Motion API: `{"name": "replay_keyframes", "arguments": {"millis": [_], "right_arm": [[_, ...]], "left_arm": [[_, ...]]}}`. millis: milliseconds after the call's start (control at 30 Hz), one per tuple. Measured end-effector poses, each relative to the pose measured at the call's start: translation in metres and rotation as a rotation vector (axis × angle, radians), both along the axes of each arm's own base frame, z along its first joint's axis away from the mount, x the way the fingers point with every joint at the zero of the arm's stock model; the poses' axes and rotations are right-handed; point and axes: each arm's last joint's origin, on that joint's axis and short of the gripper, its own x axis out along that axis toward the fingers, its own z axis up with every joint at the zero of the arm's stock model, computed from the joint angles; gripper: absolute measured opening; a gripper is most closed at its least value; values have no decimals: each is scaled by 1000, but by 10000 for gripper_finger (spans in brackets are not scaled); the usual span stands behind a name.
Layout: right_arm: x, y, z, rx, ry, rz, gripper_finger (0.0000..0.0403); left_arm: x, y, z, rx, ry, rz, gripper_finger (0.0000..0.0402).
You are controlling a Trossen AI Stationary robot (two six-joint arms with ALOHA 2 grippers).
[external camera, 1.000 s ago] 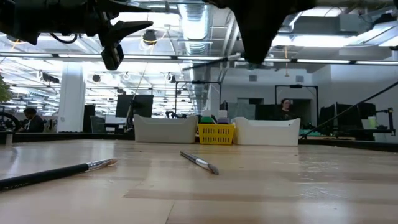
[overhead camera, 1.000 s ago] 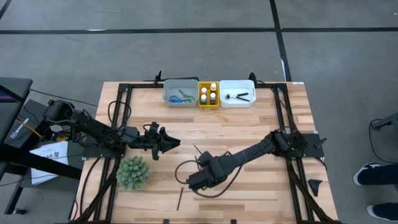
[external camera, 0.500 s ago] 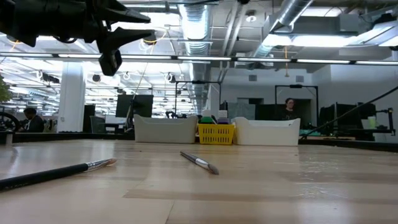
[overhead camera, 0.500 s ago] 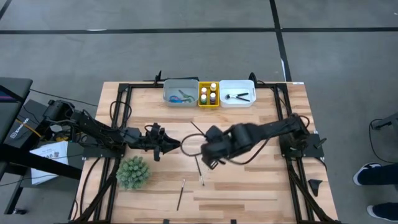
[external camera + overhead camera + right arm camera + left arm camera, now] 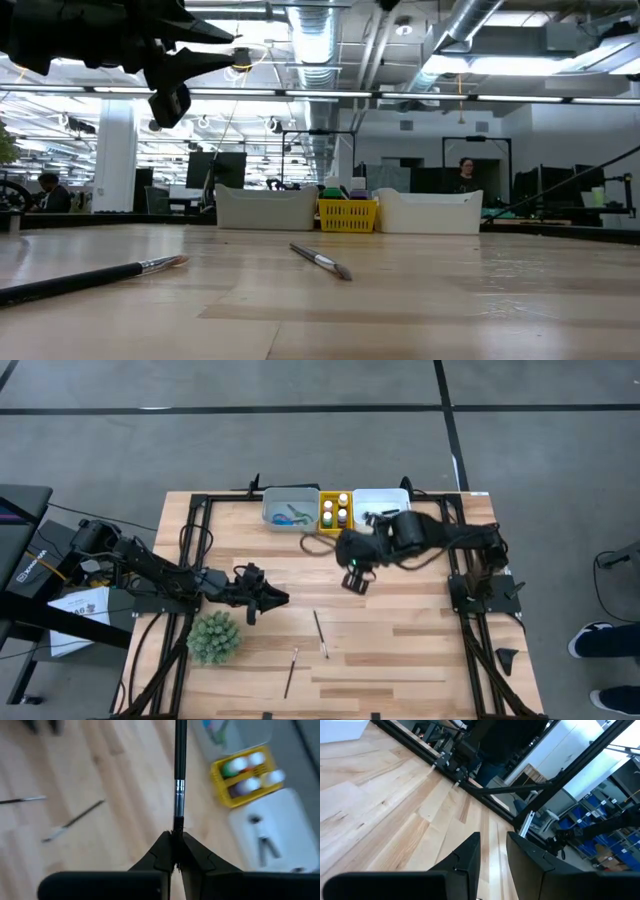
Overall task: Pick & Place Paint Supplies
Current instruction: Put the eye groomer brush into the white bin
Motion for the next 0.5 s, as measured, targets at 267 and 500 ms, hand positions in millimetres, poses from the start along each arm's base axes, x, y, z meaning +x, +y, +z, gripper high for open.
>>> {"name": "replay_keyframes", "arguments": {"millis": [267, 500], "right_arm": [[1, -57, 0, -98, 88, 56, 12], [-6, -108, 0, -156, 170, 91, 12]], "left_arm": [[0, 0, 0, -3, 1, 2, 88], [0, 2, -2, 9, 20, 65, 88]]}}
